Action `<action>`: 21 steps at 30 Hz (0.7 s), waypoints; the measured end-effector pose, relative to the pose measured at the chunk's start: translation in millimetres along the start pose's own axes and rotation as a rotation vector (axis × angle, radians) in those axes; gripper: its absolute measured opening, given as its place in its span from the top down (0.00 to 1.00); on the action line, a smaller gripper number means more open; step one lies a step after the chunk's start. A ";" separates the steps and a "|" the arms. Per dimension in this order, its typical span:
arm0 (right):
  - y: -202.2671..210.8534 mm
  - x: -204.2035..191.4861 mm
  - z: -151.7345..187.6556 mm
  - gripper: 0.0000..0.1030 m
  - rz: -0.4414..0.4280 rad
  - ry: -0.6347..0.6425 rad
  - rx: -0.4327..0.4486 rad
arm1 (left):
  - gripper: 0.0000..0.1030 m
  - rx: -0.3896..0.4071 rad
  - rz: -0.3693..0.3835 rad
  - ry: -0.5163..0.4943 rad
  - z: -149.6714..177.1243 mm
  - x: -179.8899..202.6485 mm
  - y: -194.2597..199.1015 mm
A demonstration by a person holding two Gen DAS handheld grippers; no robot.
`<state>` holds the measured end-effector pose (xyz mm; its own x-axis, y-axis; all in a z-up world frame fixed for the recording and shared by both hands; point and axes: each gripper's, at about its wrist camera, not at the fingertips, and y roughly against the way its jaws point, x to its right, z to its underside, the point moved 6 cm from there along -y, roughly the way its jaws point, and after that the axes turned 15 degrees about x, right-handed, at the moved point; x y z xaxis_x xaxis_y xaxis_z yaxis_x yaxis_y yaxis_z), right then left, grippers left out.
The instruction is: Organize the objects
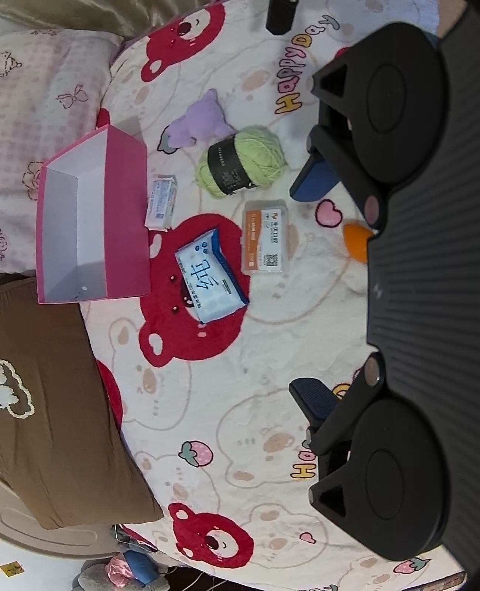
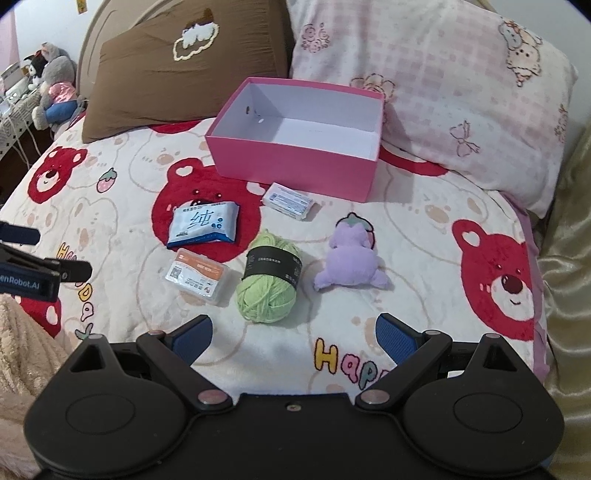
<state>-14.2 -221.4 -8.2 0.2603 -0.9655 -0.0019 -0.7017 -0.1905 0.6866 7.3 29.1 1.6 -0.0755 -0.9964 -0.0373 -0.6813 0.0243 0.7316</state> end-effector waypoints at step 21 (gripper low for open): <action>-79.6 -26.2 11.8 0.11 -0.234 0.157 0.156 | 0.03 -0.017 0.205 0.138 -6.4 49.8 -77.6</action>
<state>27.0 -183.1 -71.4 0.5173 -0.8554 -0.0262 -0.7007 -0.4410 0.5609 61.1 -23.0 -52.7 -0.1102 -0.9725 0.2052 -0.6497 0.2267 0.7256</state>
